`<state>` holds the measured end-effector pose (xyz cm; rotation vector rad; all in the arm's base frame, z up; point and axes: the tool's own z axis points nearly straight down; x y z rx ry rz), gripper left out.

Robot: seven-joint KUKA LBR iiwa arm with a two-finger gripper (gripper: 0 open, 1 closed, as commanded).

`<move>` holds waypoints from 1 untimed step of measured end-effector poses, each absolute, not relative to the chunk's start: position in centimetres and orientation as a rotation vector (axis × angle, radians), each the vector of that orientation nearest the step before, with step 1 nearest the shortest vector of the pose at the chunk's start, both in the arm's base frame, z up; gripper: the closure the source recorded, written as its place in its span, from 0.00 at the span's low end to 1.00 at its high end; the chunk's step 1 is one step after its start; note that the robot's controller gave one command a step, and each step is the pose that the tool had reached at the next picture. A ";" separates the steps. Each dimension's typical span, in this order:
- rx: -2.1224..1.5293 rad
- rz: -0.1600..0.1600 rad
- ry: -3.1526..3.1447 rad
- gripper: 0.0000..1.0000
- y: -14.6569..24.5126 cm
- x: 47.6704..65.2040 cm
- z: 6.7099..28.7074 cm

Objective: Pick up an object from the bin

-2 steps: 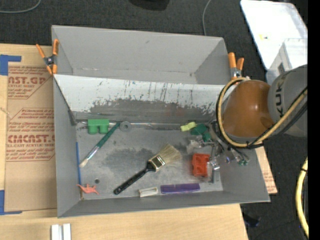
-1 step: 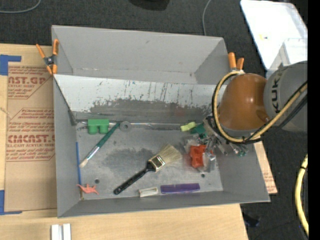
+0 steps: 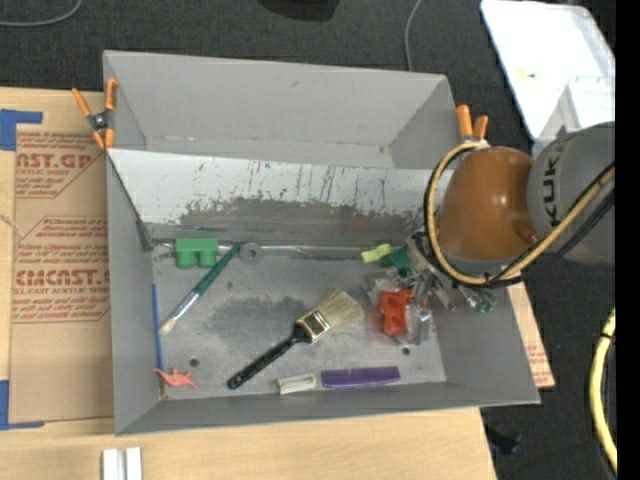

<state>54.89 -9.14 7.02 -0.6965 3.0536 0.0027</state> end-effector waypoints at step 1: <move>-0.697 0.003 3.053 1.00 -9.1 54.9 7.0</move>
Offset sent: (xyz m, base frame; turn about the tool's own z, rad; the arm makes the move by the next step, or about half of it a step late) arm 0.0000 0.0000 0.0000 0.0000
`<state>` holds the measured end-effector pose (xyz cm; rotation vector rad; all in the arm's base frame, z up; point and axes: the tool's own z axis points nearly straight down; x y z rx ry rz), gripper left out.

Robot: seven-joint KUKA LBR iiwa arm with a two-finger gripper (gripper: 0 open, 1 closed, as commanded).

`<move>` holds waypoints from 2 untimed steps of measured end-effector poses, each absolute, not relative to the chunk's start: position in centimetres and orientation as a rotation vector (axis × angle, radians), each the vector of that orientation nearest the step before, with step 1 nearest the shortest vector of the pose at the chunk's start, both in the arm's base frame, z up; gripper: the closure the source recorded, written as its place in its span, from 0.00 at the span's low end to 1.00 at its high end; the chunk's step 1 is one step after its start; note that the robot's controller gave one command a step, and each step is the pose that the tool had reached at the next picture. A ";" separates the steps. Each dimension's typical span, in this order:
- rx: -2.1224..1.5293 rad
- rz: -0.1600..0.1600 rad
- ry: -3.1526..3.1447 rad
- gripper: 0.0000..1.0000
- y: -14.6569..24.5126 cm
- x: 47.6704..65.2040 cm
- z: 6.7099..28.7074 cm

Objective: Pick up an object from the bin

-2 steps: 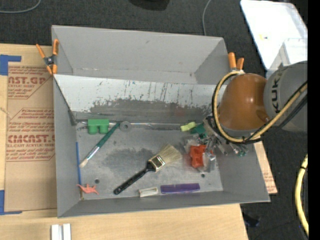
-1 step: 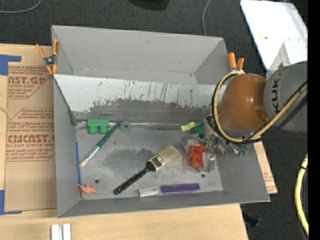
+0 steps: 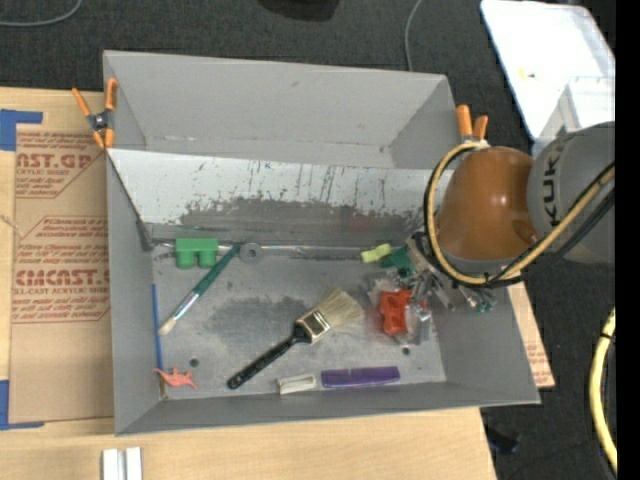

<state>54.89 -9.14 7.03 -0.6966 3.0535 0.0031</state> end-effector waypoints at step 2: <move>-0.697 0.004 3.053 1.00 -9.1 54.9 7.0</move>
Offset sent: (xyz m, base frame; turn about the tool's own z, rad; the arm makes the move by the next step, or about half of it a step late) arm 0.0000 0.0000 0.0000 0.0000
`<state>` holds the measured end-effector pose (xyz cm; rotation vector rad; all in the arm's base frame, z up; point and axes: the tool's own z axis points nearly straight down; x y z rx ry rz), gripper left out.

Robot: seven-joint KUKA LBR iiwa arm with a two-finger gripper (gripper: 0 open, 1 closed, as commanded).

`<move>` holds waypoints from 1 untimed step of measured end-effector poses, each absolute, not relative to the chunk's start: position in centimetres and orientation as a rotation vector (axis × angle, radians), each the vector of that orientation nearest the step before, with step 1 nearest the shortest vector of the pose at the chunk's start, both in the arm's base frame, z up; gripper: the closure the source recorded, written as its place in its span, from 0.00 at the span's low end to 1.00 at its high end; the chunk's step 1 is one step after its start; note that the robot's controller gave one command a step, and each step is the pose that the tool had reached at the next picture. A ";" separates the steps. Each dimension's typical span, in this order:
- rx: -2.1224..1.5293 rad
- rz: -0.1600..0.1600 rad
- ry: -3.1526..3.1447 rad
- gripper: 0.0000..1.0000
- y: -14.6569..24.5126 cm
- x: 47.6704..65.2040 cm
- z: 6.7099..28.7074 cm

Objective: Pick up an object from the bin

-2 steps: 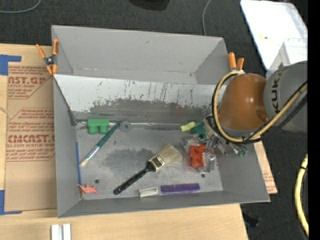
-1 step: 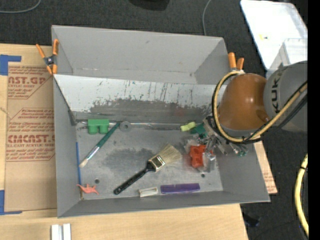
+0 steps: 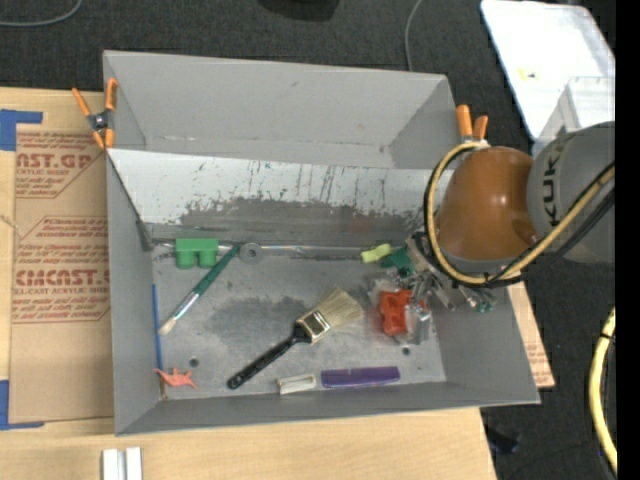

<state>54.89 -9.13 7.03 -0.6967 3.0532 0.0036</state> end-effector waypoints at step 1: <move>-0.697 0.004 3.053 1.00 -9.1 54.9 7.1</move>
Offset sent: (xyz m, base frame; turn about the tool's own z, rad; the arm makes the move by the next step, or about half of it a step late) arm -0.0037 -0.0018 0.0975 0.0077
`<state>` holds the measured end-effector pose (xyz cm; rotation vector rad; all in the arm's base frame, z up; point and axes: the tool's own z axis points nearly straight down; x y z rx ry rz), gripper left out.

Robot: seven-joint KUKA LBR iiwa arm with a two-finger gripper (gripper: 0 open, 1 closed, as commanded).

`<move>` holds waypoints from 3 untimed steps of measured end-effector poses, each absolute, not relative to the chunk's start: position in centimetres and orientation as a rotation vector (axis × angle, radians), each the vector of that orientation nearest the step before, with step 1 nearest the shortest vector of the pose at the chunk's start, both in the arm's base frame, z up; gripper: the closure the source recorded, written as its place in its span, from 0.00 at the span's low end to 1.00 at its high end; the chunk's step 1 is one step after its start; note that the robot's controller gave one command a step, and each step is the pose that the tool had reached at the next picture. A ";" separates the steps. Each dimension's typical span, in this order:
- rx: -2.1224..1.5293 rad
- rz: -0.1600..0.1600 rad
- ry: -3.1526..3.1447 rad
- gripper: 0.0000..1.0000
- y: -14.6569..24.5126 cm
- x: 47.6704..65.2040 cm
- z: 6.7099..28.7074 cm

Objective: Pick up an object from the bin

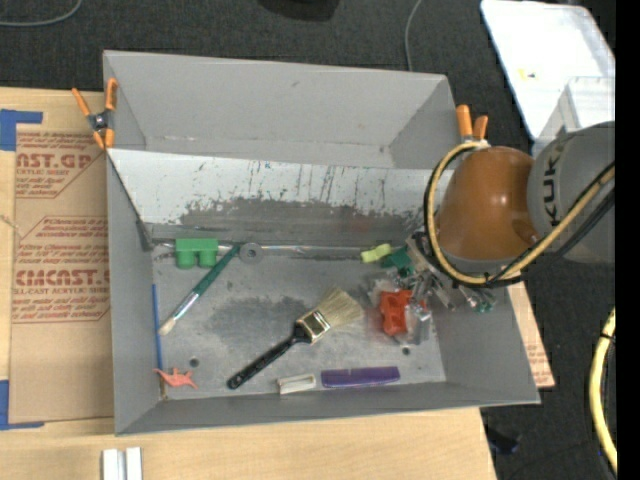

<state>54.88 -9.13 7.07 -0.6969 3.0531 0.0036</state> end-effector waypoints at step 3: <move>-0.720 0.006 3.048 1.00 -8.8 54.5 23.9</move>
Offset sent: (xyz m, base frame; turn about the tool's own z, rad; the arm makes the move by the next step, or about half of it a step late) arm 0.0000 0.0000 0.0000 0.0000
